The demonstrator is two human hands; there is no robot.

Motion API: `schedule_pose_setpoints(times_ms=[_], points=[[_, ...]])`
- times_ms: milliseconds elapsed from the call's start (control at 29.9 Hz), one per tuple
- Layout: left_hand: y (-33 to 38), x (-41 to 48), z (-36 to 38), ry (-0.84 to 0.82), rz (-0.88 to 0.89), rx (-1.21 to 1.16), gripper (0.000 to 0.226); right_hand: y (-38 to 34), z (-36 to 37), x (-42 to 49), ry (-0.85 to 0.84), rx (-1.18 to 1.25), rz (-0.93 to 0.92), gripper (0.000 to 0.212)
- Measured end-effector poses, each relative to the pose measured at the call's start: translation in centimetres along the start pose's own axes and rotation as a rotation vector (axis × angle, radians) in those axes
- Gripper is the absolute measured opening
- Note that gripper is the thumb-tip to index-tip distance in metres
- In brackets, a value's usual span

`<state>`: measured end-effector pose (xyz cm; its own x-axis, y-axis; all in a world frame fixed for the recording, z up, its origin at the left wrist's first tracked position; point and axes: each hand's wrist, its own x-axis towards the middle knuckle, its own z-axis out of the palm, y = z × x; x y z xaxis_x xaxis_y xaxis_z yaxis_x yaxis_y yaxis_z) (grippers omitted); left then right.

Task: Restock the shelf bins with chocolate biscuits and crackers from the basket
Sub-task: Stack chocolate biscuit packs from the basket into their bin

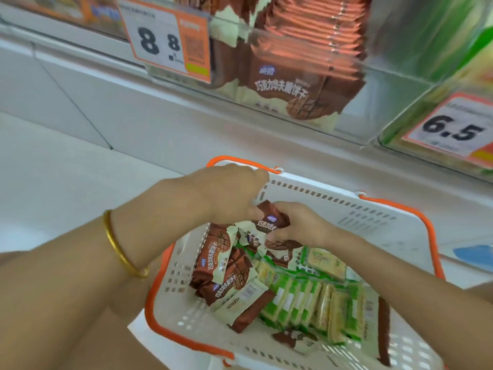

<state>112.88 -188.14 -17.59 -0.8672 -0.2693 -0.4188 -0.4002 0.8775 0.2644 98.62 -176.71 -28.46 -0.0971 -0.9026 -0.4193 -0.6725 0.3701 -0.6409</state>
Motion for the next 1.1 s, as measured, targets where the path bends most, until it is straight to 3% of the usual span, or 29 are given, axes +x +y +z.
schedule_pose_setpoints(times_ms=[67, 201, 368, 434, 501, 568, 702, 836, 1103], points=[[0.6, -0.4, -1.0, 0.085, 0.026, -0.197, 0.053, -3.2, -2.9, -2.4, 0.078, 0.138, -0.056, 0.034], [2.1, -1.8, -4.3, 0.377, 0.125, -0.369, 0.016, -7.2, -7.3, -6.5, 0.286, 0.285, -0.112, 0.032], [2.9, -3.2, -9.1, 0.777, 0.199, -0.846, 0.021, -12.8, -14.4, -11.1, 0.536, 0.200, -0.214, 0.023], [2.7, -3.0, -10.4, 1.055, 0.207, -0.738, 0.027, -15.4, -17.8, -11.3, 0.670, 0.070, -0.219, 0.023], [2.3, -2.6, -10.9, 1.213, 0.201, -0.435, 0.033, -17.5, -21.2, -10.3, 0.786, -0.036, -0.205, 0.022], [1.5, -1.9, -10.1, 1.177, 0.175, -0.159, 0.042, -18.9, -24.2, -7.9, 0.829, -0.174, -0.129, 0.019], [0.1, 0.0, -8.1, 0.917, 0.144, 0.160, 0.051, -18.5, -27.4, 0.0, 0.831, -0.385, 0.077, 0.016], [-0.5, 0.3, -8.0, 0.894, 0.153, 0.194, 0.050, -16.6, -28.9, 5.2, 0.800, -0.306, 0.130, 0.040], [-0.8, 0.7, -8.4, 0.913, 0.191, 0.246, 0.044, -15.8, -31.8, 7.4, 0.776, -0.484, 0.063, 0.035]])
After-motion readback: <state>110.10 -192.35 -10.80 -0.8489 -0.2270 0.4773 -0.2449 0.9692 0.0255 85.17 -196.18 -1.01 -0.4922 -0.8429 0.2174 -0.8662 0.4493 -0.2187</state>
